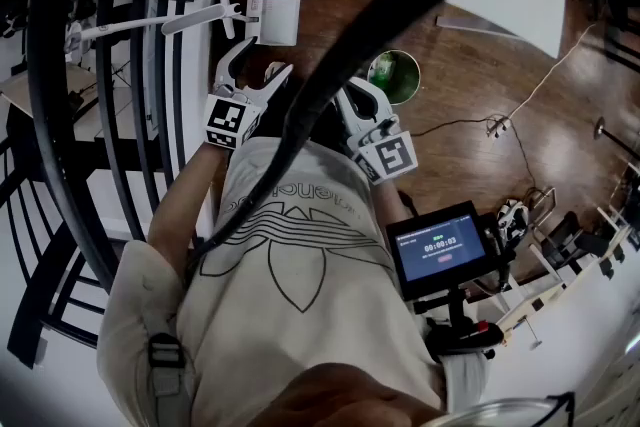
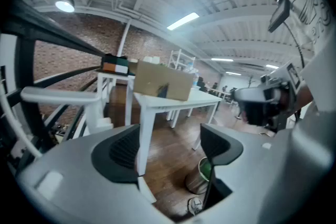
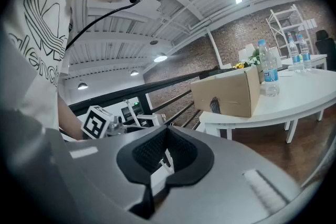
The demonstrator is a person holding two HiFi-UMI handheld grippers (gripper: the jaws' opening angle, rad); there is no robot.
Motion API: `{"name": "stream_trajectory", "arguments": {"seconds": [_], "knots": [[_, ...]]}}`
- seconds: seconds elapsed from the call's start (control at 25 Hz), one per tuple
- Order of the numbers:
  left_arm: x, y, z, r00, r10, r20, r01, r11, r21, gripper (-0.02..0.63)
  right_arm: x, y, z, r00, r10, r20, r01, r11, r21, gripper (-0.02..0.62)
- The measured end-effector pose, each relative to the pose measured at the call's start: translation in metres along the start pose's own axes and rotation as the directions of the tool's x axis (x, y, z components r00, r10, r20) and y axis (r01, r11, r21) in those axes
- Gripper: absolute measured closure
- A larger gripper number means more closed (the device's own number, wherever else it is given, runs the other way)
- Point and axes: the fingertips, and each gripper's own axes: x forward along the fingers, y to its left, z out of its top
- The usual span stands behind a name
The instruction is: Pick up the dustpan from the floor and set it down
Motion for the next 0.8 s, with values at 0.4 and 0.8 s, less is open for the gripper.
{"name": "stream_trajectory", "arguments": {"seconds": [0.4, 0.8], "knots": [[0.015, 0.117, -0.042, 0.973, 0.21, -0.095, -0.208, 0.978, 0.03, 0.137, 0.002, 0.012, -0.017, 0.997, 0.009, -0.075, -0.007, 1.0, 0.026, 0.592], [0.068, 0.141, -0.026, 0.974, 0.222, -0.04, -0.213, 0.963, 0.163, 0.531, -0.023, 0.016, -0.035, 0.986, -0.016, -0.167, 0.029, 0.997, 0.075, 0.592]]}}
